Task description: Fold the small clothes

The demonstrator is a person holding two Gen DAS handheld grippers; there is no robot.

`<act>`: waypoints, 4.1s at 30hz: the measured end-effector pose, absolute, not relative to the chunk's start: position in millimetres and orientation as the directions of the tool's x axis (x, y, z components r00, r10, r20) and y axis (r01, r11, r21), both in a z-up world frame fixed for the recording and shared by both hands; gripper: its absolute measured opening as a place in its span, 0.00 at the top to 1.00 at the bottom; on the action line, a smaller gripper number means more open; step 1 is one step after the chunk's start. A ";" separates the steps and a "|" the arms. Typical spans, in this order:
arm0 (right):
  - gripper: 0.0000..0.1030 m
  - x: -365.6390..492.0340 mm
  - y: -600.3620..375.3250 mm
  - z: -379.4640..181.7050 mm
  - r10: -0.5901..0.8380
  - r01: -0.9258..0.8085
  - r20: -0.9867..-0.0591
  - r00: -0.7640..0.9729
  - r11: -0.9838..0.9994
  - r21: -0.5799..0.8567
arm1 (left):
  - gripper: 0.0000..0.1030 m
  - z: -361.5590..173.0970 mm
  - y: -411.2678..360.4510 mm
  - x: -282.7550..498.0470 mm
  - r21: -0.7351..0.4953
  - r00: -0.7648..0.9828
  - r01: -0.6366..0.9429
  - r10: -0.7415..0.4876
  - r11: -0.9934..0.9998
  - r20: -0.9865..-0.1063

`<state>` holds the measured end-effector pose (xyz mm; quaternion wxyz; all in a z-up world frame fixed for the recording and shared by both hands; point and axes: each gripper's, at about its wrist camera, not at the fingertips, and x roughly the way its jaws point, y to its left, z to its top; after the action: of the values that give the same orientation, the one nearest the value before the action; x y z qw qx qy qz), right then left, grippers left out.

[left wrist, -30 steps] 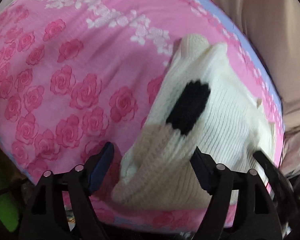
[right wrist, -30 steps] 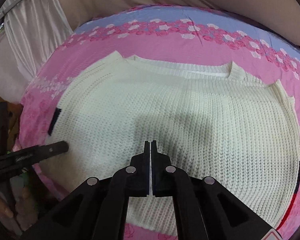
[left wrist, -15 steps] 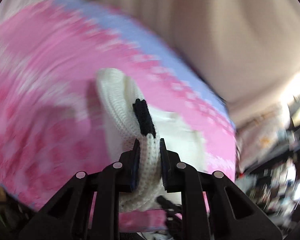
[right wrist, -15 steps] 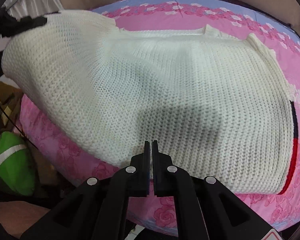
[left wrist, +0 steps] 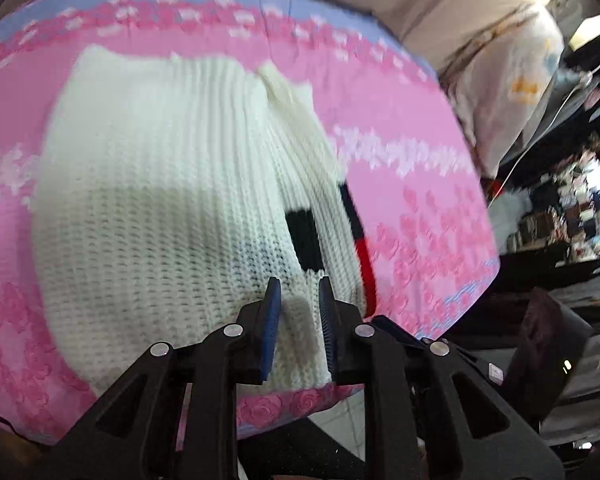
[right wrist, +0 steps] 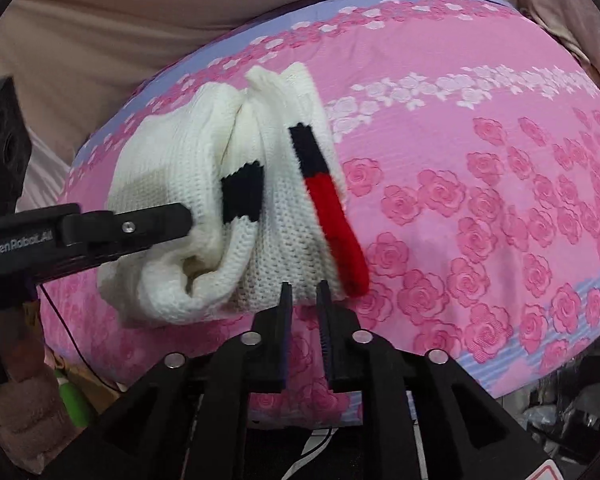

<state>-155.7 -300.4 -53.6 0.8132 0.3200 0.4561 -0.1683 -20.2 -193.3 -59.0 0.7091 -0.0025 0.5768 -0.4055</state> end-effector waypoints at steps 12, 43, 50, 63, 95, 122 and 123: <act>0.31 -74.6 -286.2 -65.7 0.227 0.536 -0.816 0.532 0.656 0.532 | 0.43 -25.4 -77.4 20.2 -0.277 0.349 0.401 -0.425 0.873 -0.835; 0.67 -101.9 -348.4 -79.6 0.171 0.556 -0.820 0.547 0.658 0.508 | 0.42 -57.5 -111.8 6.8 -0.201 0.245 0.439 -0.332 0.876 -0.911; 0.43 -71.8 -369.1 -69.0 0.211 0.527 -0.759 0.616 0.605 0.596 | 0.41 -60.0 -119.0 6.6 -0.217 0.225 0.455 -0.348 0.864 -0.910; 0.81 -64.8 -358.0 -68.2 0.034 0.517 -0.854 0.519 0.783 0.346 | 0.38 -55.1 -107.0 27.1 -0.321 0.215 0.377 -0.419 0.869 -0.882; 0.54 -113.5 -290.7 -77.1 0.180 0.588 -0.842 0.508 0.642 0.492 | 0.60 -96.8 -83.8 55.6 -0.411 0.007 0.287 -0.431 0.865 -0.902; 0.84 -68.1 -279.4 -10.6 -0.020 0.515 -0.813 0.582 0.783 0.349 | 0.50 -83.8 -99.8 43.0 -0.150 0.225 0.460 -0.278 0.875 -0.934; 0.84 -73.4 -274.2 -18.3 -0.009 0.515 -0.829 0.560 0.788 0.339 | 0.50 -83.3 -99.5 42.7 -0.154 0.222 0.459 -0.281 0.875 -0.934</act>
<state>-73.4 -274.2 -18.3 0.8356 0.2856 0.4423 -0.1568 42.7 -99.5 -83.3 0.7778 0.0776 0.5765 -0.2379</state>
